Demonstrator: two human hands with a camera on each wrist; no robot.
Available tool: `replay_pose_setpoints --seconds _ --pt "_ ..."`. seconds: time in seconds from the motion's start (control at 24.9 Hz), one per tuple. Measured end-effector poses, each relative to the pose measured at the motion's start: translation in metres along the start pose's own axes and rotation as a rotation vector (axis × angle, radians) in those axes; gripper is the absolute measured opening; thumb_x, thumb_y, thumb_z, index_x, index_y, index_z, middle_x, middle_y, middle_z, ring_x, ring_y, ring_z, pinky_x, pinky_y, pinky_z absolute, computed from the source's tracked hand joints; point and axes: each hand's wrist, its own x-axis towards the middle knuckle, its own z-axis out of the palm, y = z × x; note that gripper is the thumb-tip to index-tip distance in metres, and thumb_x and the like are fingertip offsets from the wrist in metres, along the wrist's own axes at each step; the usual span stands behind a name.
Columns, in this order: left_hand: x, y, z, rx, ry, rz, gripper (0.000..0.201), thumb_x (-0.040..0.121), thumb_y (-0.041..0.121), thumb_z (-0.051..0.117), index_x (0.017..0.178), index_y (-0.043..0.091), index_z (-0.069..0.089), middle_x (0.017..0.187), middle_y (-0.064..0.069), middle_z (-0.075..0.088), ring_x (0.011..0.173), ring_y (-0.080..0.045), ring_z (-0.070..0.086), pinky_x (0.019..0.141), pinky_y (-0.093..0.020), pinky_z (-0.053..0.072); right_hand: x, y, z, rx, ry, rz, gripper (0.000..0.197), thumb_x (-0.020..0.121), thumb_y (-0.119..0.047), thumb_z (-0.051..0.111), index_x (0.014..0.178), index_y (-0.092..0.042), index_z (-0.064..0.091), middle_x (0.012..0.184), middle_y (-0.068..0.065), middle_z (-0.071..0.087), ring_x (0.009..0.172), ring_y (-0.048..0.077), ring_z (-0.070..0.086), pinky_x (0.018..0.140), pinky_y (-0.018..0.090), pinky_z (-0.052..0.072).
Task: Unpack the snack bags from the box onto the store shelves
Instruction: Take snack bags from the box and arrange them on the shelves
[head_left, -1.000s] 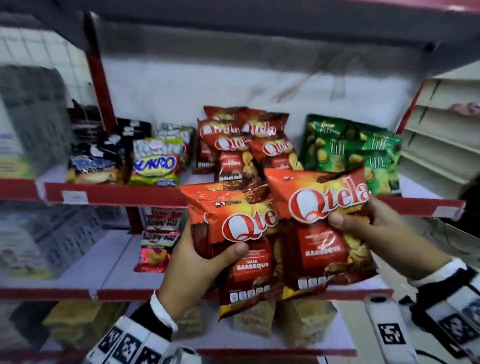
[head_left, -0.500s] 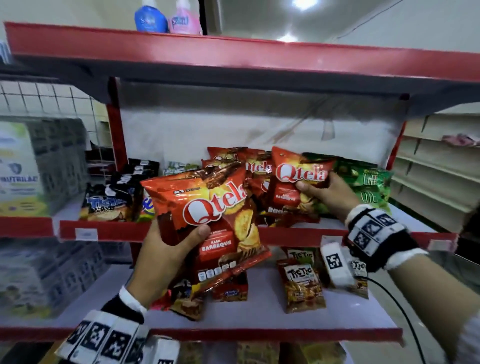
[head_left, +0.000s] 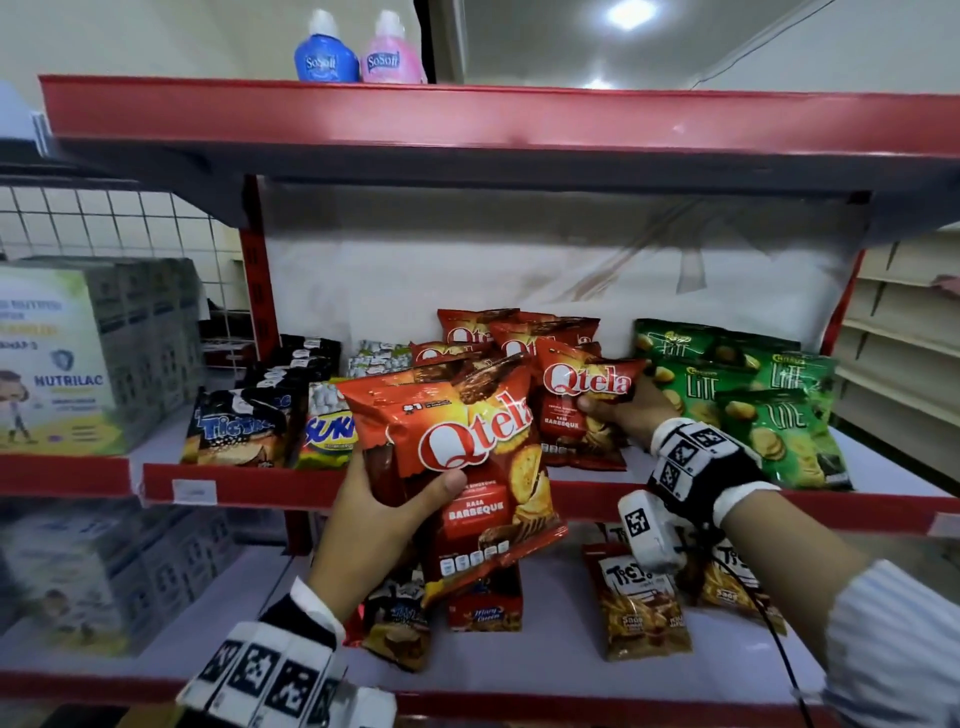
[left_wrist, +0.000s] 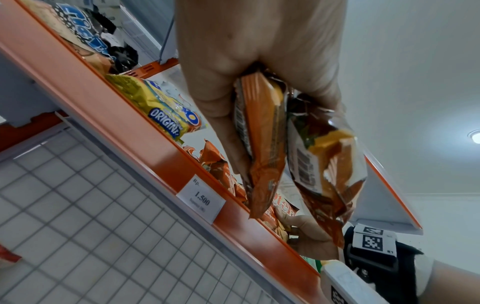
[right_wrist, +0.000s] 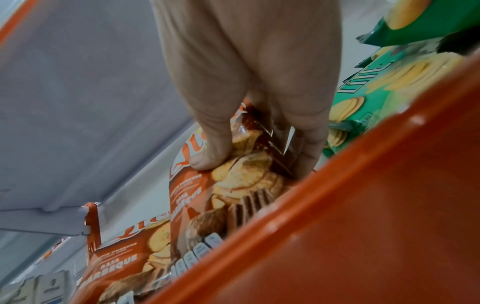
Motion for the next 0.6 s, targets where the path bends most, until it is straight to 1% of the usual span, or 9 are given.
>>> replay_pose_setpoints --seconds 0.12,0.2,0.28,0.36,0.4,0.44,0.52,0.56,0.6 --pt "0.008 -0.002 0.008 0.011 -0.009 0.000 0.102 0.031 0.077 0.076 0.122 0.038 0.049 0.106 0.025 0.065 0.093 0.011 0.063 0.078 -0.018 0.049 -0.001 0.000 0.000 0.033 -0.044 0.003 0.086 0.069 -0.025 0.083 0.141 -0.010 0.037 0.136 0.009 0.055 0.124 0.026 0.052 0.108 0.045 0.038" --pt "0.014 0.000 0.016 0.019 -0.020 0.003 0.101 0.036 0.072 0.078 0.125 0.035 0.047 0.111 0.022 0.065 0.099 0.006 0.062 0.086 -0.024 0.049 -0.007 0.000 0.000 0.129 -0.088 0.013 0.087 0.067 -0.022 0.083 0.140 -0.011 0.038 0.134 0.009 0.056 0.122 0.025 0.054 0.106 0.047 0.041" --pt "0.021 0.003 0.026 0.017 -0.021 0.008 0.100 0.044 0.066 0.082 0.130 0.029 0.046 0.116 0.016 0.064 0.105 0.000 0.061 0.092 -0.030 0.050 -0.015 0.000 -0.001 0.186 -0.093 0.001 0.079 0.067 -0.019 0.083 0.134 -0.012 0.041 0.131 0.009 0.059 0.114 0.021 0.059 0.102 0.043 0.045" --pt "0.030 0.009 0.036 -0.015 -0.005 0.005 0.099 0.045 0.061 0.081 0.130 0.025 0.046 0.115 0.015 0.064 0.101 0.002 0.062 0.093 -0.030 0.052 -0.024 -0.002 -0.002 0.181 -0.065 -0.009 0.074 0.069 -0.019 0.083 0.129 -0.017 0.040 0.130 0.008 0.059 0.105 0.016 0.060 0.095 0.035 0.047" --pt "0.034 0.012 0.039 -0.037 0.004 0.005 0.100 0.043 0.061 0.080 0.130 0.025 0.046 0.115 0.015 0.064 0.100 0.003 0.062 0.091 -0.030 0.053 -0.028 -0.004 -0.002 0.171 -0.024 -0.008 0.078 0.069 -0.022 0.083 0.132 -0.016 0.038 0.131 0.008 0.057 0.107 0.017 0.059 0.097 0.036 0.046" --pt "0.039 0.015 0.042 -0.053 0.010 0.006 0.102 0.042 0.063 0.079 0.130 0.025 0.046 0.116 0.013 0.064 0.101 0.002 0.062 0.089 -0.029 0.053 -0.033 -0.005 -0.003 0.159 0.055 -0.011 0.083 0.070 -0.028 0.082 0.137 -0.015 0.034 0.134 0.008 0.054 0.114 0.020 0.056 0.101 0.039 0.044" --pt "0.049 0.020 0.046 -0.050 0.013 0.010 0.108 0.039 0.068 0.078 0.132 0.024 0.044 0.120 0.010 0.063 0.104 -0.002 0.061 0.090 -0.029 0.051 -0.042 -0.011 -0.007 0.138 0.296 -0.035 0.091 0.074 -0.045 0.075 0.145 -0.017 0.027 0.142 0.009 0.043 0.130 0.026 0.042 0.109 0.046 0.035" --pt "0.053 0.021 0.049 -0.040 0.007 0.009 0.111 0.037 0.069 0.078 0.133 0.023 0.044 0.121 0.009 0.063 0.106 -0.005 0.061 0.093 -0.031 0.051 -0.049 -0.016 -0.008 0.158 0.366 -0.064 0.089 0.074 -0.055 0.070 0.145 -0.021 0.028 0.144 0.009 0.039 0.134 0.026 0.036 0.111 0.047 0.031" --pt "0.056 0.022 0.051 -0.028 -0.003 0.005 0.114 0.035 0.070 0.079 0.133 0.023 0.043 0.122 0.008 0.062 0.107 -0.008 0.061 0.096 -0.035 0.050 -0.056 -0.023 -0.007 0.205 0.350 -0.108 0.087 0.071 -0.064 0.067 0.142 -0.026 0.033 0.144 0.008 0.038 0.135 0.025 0.034 0.110 0.047 0.031"
